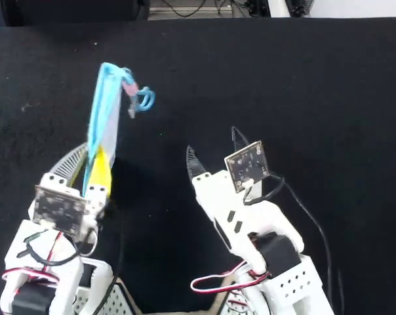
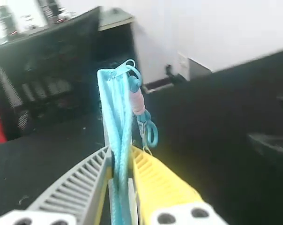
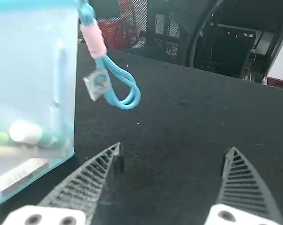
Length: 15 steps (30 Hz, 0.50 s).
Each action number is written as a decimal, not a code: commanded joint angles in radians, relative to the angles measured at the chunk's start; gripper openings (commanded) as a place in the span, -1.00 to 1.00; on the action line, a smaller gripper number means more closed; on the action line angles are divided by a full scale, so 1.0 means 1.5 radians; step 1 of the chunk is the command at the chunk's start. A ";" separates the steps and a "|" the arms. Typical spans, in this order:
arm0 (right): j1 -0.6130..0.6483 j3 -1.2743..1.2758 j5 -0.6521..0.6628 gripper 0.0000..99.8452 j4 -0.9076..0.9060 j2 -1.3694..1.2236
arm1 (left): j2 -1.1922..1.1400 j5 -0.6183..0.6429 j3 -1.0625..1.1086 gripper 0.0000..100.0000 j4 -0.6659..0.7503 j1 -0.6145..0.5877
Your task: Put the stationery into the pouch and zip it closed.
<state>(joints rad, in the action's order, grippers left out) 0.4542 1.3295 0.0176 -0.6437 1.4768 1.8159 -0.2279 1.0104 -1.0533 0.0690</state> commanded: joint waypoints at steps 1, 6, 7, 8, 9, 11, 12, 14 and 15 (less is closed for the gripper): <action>0.008 -0.060 0.005 -0.35 0.002 -0.047 | 0.005 0.072 -0.007 -0.94 0.069 -0.073; 0.008 -0.120 0.005 -0.35 0.000 -0.180 | 0.005 0.113 -0.006 -0.94 0.081 -0.124; 0.007 -0.132 0.005 -0.35 -0.001 -0.208 | 0.005 0.114 -0.002 -0.94 0.081 -0.127; 0.006 -0.144 0.003 -0.35 -0.002 -0.234 | 0.005 0.111 0.005 -0.94 0.088 -0.127; 0.005 -0.155 0.002 -0.35 -0.001 -0.258 | 0.005 0.110 0.012 -0.94 0.097 -0.131; 0.005 -0.168 0.002 -0.35 0.000 -0.284 | 0.005 0.110 0.027 -0.94 0.123 -0.159; 0.005 -0.169 0.002 -0.35 0.000 -0.286 | 0.005 0.113 0.028 -0.94 0.137 -0.180; 0.005 -0.167 0.001 -0.35 0.000 -0.280 | 0.005 0.114 0.026 -0.94 0.159 -0.221; 0.005 -0.167 0.001 -0.35 -0.001 -0.274 | 0.005 0.114 0.026 -0.94 0.169 -0.235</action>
<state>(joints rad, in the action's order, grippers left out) 0.4542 1.1423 0.0176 -0.6437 1.0625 1.8159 -0.0667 1.0733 -0.8861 -0.1918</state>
